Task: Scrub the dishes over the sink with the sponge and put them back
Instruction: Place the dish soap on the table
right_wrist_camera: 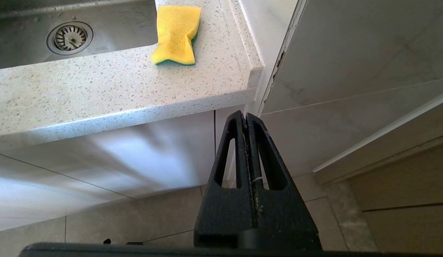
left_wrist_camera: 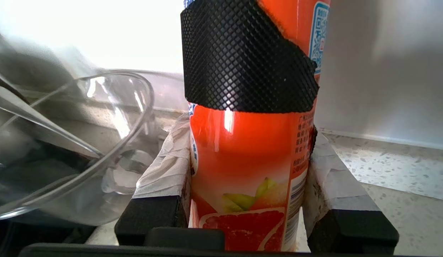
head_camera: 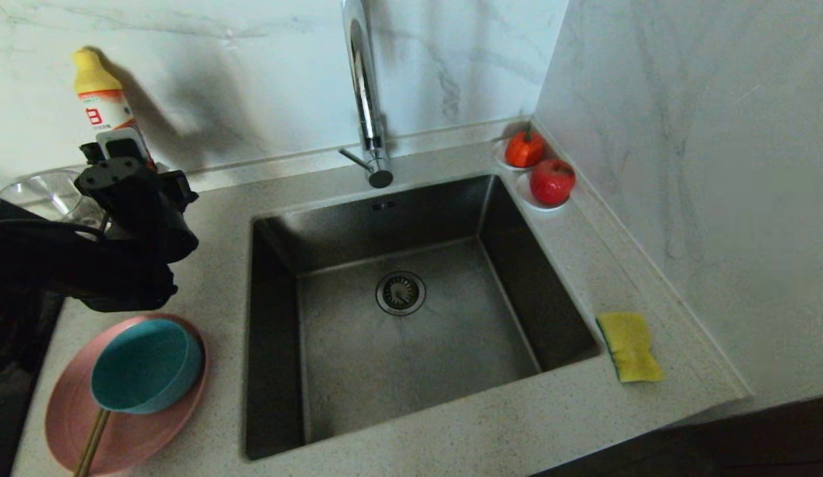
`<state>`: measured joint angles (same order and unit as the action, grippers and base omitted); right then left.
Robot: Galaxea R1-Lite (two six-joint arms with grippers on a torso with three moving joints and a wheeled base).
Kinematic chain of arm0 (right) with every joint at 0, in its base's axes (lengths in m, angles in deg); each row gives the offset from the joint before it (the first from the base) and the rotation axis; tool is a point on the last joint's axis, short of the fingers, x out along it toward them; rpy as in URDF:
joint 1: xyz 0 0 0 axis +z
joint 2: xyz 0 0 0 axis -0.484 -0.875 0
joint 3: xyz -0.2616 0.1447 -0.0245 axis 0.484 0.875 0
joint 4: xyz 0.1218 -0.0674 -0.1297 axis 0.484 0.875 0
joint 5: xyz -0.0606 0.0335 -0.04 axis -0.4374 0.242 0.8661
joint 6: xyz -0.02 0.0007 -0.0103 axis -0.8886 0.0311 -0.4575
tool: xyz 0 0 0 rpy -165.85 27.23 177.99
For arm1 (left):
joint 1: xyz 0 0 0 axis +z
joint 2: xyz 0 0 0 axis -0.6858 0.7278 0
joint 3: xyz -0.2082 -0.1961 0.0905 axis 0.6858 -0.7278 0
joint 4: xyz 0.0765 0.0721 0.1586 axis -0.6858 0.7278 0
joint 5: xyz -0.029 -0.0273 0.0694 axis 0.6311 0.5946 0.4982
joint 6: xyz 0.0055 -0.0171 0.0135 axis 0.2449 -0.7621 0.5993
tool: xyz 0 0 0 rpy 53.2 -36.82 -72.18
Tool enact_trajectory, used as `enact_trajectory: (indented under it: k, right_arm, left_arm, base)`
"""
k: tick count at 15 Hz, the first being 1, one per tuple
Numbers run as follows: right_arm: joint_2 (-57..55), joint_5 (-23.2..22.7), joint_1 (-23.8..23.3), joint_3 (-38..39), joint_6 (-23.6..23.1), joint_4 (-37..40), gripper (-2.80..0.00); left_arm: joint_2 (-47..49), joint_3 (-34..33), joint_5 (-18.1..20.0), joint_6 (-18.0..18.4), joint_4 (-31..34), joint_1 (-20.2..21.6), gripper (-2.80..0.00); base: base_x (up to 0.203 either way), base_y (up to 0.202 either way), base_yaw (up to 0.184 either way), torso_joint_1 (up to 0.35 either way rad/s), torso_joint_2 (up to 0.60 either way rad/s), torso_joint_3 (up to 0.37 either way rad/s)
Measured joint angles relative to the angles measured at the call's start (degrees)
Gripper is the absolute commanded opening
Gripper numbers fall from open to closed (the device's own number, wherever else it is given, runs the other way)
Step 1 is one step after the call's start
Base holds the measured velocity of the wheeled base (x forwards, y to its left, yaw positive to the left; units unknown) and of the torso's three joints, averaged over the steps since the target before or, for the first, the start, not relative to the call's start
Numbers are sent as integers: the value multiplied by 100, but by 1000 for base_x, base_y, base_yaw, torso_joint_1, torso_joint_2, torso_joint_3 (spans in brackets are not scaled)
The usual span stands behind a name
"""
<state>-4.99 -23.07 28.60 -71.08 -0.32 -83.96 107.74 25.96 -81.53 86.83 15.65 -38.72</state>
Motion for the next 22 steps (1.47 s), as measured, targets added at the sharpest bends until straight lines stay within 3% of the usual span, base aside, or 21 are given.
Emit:
enact_trajectory:
  k: [13,22]
  right_arm:
    - [0,1,0,2,1,-1,-280]
    - [0,1,0,-5,-1,-2,-280]
  left_arm:
    - [792,1271,-65,22,-49,50,-280]
    - [1005,1301,-556,190,-858,46,-280]
  base:
    - [0,0,0,0,0,0]
    - [0,0,0,0,0,0]
